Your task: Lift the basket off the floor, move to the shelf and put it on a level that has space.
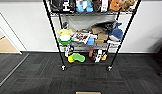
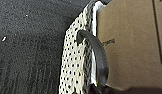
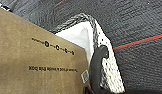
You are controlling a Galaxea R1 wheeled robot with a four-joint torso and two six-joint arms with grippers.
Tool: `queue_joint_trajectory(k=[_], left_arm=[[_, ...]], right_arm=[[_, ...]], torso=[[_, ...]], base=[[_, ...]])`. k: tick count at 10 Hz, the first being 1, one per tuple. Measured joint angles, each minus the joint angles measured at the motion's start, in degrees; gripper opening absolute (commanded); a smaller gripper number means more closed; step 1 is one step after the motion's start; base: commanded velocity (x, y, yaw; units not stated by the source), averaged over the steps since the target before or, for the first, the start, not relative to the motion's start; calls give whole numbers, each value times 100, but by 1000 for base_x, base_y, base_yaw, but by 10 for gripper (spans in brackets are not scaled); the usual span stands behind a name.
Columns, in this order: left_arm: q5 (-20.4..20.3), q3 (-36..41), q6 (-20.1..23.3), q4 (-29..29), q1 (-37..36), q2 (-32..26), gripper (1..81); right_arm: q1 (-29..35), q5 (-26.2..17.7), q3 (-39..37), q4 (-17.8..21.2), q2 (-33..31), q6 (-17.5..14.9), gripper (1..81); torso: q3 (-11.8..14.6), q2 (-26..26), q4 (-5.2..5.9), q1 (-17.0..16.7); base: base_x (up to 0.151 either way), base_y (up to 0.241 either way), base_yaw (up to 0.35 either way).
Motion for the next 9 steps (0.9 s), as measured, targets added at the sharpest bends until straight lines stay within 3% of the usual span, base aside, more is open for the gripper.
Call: queue_joint_trajectory(k=[4,9], left_arm=[[74,1271,-88,-11,-38,-696,10],[46,1891,-149,-201,-361,-1139,10]], right_arm=[[-20,284,846,435,-449,22,10],[59,422,1293,562,-606,101,10]], torso=[[-2,330,0,-201],[-7,1303,0,-818]], base=[[0,0,0],[0,0,0]])
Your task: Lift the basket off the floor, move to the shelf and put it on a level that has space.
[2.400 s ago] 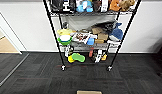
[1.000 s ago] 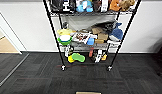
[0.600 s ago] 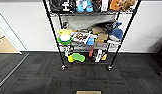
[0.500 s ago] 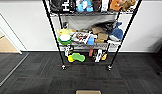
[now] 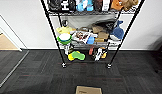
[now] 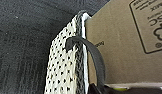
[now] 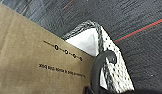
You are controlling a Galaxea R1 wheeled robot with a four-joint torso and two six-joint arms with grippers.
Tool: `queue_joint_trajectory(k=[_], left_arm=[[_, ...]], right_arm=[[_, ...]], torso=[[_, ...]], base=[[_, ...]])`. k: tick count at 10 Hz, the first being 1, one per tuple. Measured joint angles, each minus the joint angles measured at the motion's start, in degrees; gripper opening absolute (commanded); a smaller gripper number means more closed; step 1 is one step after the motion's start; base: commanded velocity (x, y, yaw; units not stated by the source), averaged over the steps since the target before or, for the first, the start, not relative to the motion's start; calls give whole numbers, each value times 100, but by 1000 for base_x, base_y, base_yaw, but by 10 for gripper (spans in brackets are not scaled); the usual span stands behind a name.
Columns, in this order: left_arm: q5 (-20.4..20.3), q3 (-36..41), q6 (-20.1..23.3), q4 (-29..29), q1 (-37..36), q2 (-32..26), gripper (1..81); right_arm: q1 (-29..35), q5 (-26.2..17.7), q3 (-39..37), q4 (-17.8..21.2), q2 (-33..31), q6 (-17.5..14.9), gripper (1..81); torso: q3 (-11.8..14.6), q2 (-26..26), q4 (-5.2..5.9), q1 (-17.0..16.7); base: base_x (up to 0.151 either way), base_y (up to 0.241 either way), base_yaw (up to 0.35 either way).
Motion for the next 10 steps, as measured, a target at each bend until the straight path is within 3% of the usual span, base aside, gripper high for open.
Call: queue_joint_trajectory(k=[2,10], left_arm=[[37,111,-67,-26,-5,-80,10],[168,-106,-150,-469,-488,-20,10]], right_arm=[[11,-5,13,1,2,2,10],[636,-276,79,26,52,116,10]], torso=[[118,304,0,-190],[1279,1821,0,-1174]], base=[[0,0,0],[0,0,0]])
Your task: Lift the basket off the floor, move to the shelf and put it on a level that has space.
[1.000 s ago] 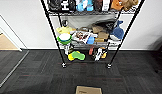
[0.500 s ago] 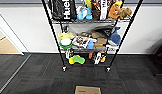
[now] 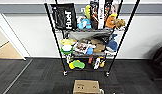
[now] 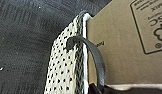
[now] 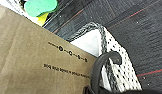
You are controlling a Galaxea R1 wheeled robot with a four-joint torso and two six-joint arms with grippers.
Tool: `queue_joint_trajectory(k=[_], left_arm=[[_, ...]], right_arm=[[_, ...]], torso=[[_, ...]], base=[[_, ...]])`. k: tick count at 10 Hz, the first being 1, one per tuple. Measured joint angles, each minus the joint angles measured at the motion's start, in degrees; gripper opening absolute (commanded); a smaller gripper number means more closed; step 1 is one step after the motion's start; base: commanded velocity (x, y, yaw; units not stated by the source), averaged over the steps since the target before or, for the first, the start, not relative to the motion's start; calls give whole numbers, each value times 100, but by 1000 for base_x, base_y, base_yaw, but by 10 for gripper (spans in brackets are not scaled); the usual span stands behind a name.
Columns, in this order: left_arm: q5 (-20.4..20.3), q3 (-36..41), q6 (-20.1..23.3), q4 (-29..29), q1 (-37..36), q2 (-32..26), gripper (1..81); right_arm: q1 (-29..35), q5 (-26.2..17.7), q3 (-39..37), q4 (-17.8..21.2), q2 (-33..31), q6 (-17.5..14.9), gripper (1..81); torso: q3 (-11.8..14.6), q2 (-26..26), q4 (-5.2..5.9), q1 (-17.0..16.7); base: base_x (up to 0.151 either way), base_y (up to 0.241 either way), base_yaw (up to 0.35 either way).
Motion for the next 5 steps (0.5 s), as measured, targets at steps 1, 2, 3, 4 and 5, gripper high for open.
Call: queue_joint_trajectory(k=[1,2,3,4,5], left_arm=[[61,16,-2,-50,2,-33,10],[111,167,-22,-79,-26,-127,10],[128,335,-22,-91,-34,-221,10],[130,490,-22,-99,-61,-325,10],[117,674,-21,-102,-83,-436,10]], right_arm=[[46,-63,4,0,0,17,10],[91,-124,63,0,-6,39,10],[101,-182,119,-2,-13,41,10],[105,-187,199,-2,-30,44,10],[111,-184,295,-2,-61,41,10]], torso=[[124,197,0,-129],[172,387,0,-258],[207,581,0,-378],[214,773,0,-505],[214,957,0,-623]], base=[[0,0,0],[0,0,0],[0,0,0],[0,0,0],[0,0,0]])
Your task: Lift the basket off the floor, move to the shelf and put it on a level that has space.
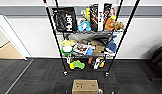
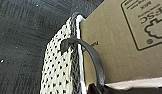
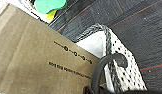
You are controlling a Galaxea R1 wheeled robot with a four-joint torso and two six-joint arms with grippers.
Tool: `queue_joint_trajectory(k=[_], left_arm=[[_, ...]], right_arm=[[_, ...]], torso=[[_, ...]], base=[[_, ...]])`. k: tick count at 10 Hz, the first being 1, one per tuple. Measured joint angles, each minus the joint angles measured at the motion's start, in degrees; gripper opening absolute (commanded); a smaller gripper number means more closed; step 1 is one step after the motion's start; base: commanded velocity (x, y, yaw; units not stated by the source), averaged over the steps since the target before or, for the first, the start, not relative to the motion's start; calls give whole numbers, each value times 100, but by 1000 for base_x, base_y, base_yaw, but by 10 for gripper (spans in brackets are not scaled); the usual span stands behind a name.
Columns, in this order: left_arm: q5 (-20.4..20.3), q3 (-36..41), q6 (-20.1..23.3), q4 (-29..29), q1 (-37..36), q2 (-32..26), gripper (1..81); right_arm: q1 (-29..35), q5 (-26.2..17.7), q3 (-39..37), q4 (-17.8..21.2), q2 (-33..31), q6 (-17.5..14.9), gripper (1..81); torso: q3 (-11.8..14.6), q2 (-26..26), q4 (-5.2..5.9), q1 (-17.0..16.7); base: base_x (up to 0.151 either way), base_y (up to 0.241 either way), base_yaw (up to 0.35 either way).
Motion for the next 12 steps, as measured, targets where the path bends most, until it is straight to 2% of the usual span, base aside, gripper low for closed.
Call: queue_joint_trajectory(k=[5,8,12], left_arm=[[-67,963,0,-29,-67,-650,10],[-288,1353,-74,-88,-99,-855,10],[-321,1429,-98,-94,-111,-959,10]], right_arm=[[10,83,957,2,-556,83,10],[84,201,1343,5,-870,132,10],[96,217,1502,7,-912,146,10]], torso=[[0,988,0,-636],[28,1543,0,-995],[384,2316,0,-1495]], base=[[0,0,0],[0,0,0],[0,0,0]])
